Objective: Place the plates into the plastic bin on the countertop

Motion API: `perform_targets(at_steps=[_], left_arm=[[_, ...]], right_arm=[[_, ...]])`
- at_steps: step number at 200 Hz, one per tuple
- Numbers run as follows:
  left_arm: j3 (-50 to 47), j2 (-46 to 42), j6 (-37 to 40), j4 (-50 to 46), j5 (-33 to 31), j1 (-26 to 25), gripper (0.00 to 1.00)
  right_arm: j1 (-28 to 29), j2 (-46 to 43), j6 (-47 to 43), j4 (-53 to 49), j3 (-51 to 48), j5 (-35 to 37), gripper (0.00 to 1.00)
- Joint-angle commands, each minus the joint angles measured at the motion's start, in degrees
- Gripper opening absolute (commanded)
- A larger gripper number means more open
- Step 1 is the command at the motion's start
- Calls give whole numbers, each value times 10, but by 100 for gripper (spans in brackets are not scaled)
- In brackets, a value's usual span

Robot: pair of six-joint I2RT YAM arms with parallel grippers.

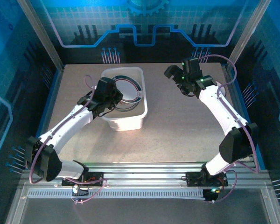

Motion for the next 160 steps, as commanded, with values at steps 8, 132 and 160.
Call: perform_targets(at_steps=[8, 132, 160], left_arm=[[13, 28, -94, 33, -144, -38, 0], [10, 163, -242, 80, -188, -84, 0], [2, 170, -247, 83, -167, -77, 1]], right_arm=[[-18, 8, 5, 21, -10, -43, 100], [-93, 92, 37, 9, 19, 74, 100], [-100, 135, 51, 20, 40, 146, 100]])
